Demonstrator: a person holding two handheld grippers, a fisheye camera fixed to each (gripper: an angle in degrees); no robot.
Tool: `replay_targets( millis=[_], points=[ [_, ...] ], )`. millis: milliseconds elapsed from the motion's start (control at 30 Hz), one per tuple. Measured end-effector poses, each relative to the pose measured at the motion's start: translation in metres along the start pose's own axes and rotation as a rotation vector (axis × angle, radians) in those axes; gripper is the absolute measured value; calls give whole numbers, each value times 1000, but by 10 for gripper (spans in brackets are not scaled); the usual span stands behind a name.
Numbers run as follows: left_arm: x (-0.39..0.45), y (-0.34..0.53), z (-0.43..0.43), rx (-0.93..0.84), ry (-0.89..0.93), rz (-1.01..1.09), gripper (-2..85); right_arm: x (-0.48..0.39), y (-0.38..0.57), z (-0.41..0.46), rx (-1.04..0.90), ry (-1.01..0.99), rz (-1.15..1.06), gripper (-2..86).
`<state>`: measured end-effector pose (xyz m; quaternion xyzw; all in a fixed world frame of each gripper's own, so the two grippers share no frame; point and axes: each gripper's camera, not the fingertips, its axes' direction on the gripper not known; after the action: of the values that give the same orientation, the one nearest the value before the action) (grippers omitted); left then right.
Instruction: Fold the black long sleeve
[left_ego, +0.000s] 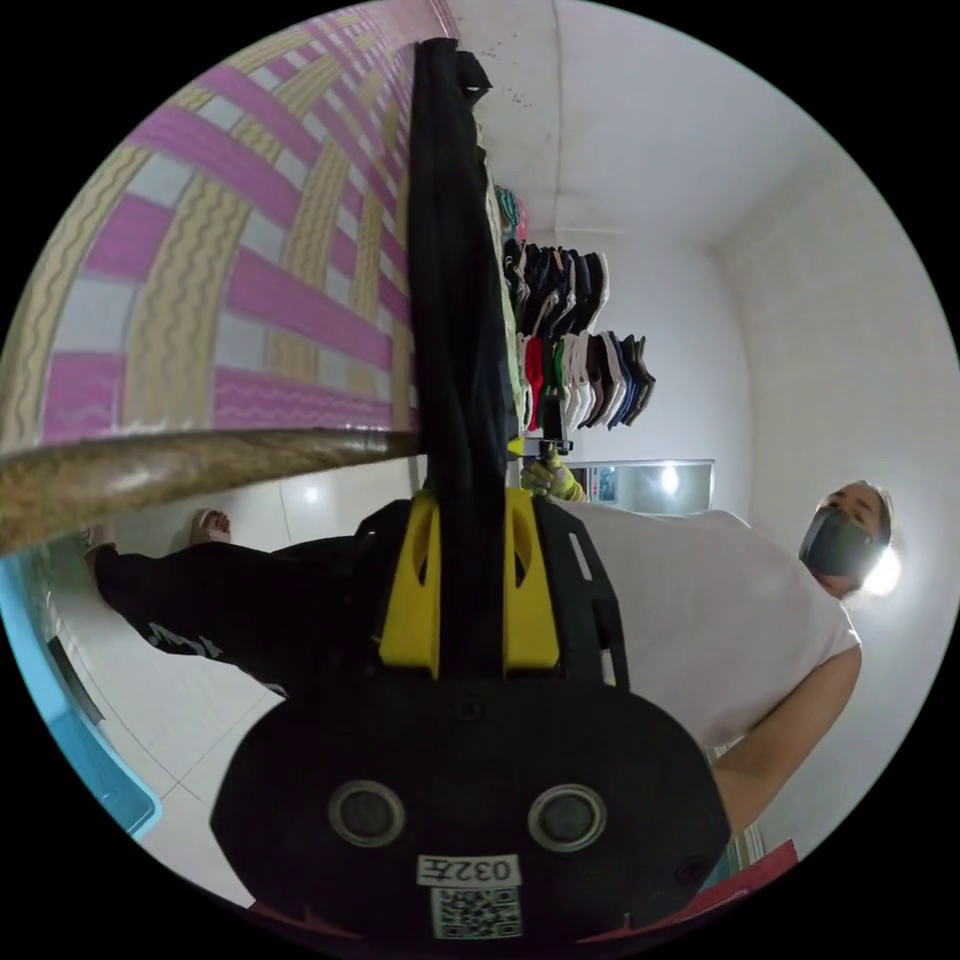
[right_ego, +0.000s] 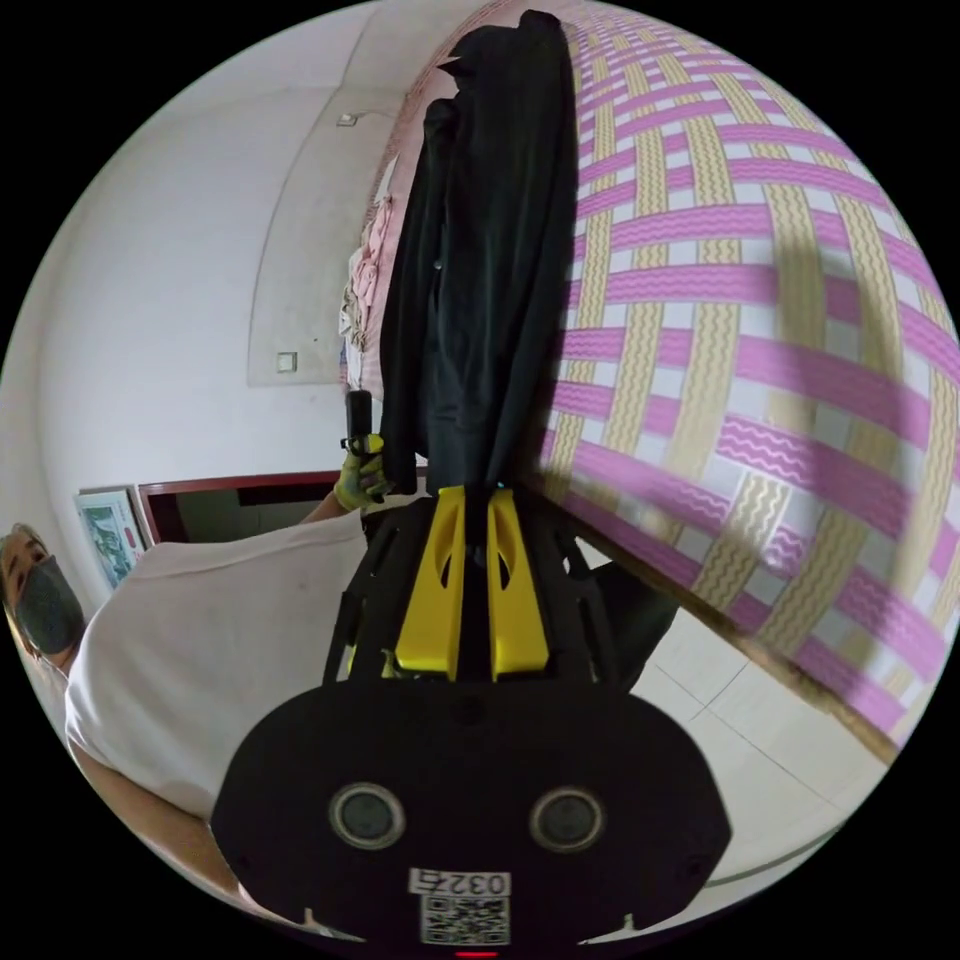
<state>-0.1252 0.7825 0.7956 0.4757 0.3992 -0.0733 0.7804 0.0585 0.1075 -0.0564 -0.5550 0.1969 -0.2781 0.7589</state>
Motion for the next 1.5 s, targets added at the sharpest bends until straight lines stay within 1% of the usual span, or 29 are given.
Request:
replay_targets(
  millis=[67,200,300,400,500,600,700,733,800,900,1000,1100,1133,1200,1233,1267,1300,1333,1433,1500],
  points=[
    [0,3,0,-21,-37,-8,36,-3,6,-9,15,-16,-10,35],
    [4,8,7,-58,-46,-28,24,-9,18,-16,-5,-34,-17,33],
    [3,16,12,-61,-14,-75,21,-10,29,-18,-31,-40,2,32],
    [8,12,12,-34,53,-113,19,-14,32,-24,-35,-92,15,32],
    [29,-21,2,-41,95,-128,17,-31,20,-45,-11,-158,-13,33],
    [58,-76,-12,-53,124,-145,16,-53,-11,-73,2,-214,-48,34],
    [76,-136,-34,34,197,-192,17,-71,-55,-100,3,-261,-71,35],
    [77,-159,-44,94,233,-221,17,-74,-75,-110,15,-270,-68,36],
    [71,-193,-56,167,252,-281,18,-77,-106,-124,42,-279,-65,37],
    [46,-251,-65,221,190,-361,20,-65,-157,-139,93,-254,14,38],
    [13,-294,-60,266,191,-415,23,-40,-198,-137,128,-274,134,38],
    [-6,-327,-46,241,160,-400,36,-21,-217,-131,153,-237,232,47],
    [-12,-332,-42,256,163,-402,43,-14,-218,-128,192,-256,257,58],
    [-16,-332,-42,316,181,-373,52,-10,-215,-126,282,-330,243,79],
    [-13,-326,-44,368,178,-357,55,-15,-208,-128,364,-348,219,86],
    [-3,-320,-45,398,168,-307,52,-26,-197,-131,450,-337,183,87],
    [5,-317,-44,397,164,-267,49,-33,-191,-133,485,-326,162,87],
    [23,-311,-43,395,149,-183,42,-48,-179,-133,522,-298,122,85],
    [73,-293,-32,368,-51,-75,29,-84,-162,-113,486,-208,23,77],
    [90,-293,-18,361,-29,-25,15,-102,-162,-94,439,-132,1,74]
  ],
)
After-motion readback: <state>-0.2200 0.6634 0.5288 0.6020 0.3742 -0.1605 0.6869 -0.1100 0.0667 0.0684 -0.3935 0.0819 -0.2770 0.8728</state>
